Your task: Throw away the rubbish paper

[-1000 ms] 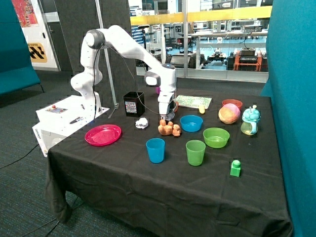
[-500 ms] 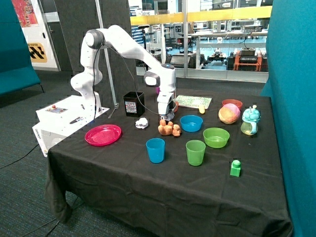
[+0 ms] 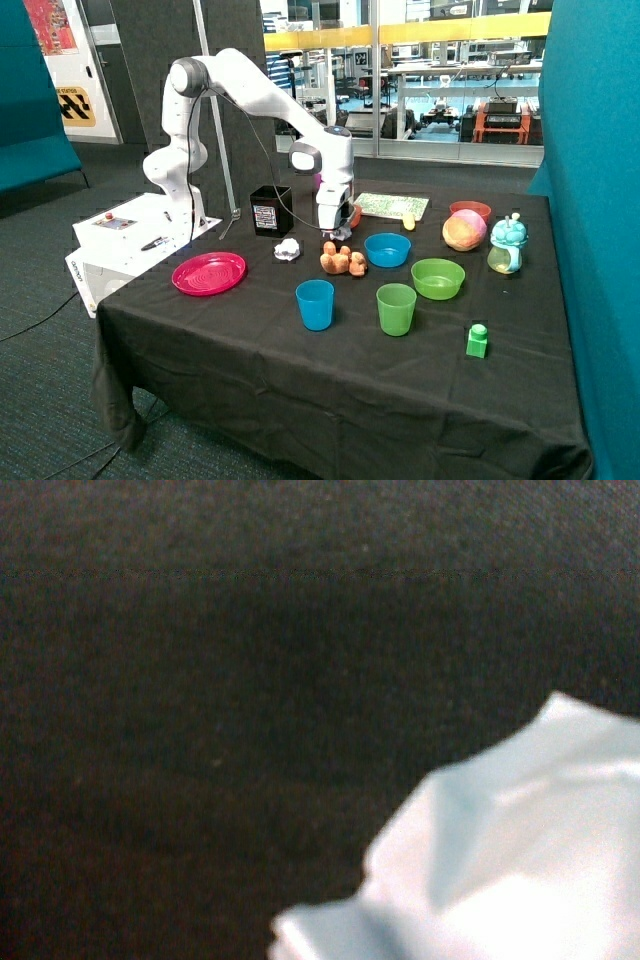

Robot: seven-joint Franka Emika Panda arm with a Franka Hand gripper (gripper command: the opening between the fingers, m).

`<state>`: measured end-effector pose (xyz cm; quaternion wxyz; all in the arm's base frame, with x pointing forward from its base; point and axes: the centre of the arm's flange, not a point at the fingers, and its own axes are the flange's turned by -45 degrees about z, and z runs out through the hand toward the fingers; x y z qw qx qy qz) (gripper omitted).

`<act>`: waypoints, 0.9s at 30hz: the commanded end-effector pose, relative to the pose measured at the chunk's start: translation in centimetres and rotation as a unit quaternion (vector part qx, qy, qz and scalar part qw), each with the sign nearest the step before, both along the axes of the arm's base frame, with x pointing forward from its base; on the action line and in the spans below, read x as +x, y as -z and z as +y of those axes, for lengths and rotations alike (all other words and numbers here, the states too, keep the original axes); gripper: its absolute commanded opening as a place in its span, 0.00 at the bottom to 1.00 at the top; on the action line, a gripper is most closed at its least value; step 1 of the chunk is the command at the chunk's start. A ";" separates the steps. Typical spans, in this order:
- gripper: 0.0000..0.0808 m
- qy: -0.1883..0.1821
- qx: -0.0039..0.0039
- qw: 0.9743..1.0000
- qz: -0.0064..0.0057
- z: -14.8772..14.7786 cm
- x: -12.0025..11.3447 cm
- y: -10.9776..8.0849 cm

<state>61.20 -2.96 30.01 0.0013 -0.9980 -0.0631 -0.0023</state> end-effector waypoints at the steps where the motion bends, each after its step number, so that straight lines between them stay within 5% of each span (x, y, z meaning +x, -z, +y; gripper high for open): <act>1: 0.00 -0.019 -0.001 1.000 0.002 0.6 -0.8 -2.2; 16: 0.00 -0.050 -0.002 0.999 0.002 1.4 -3.6 -7.7; 27: 0.00 -0.094 -0.002 0.996 0.002 2.7 -8.2 -11.4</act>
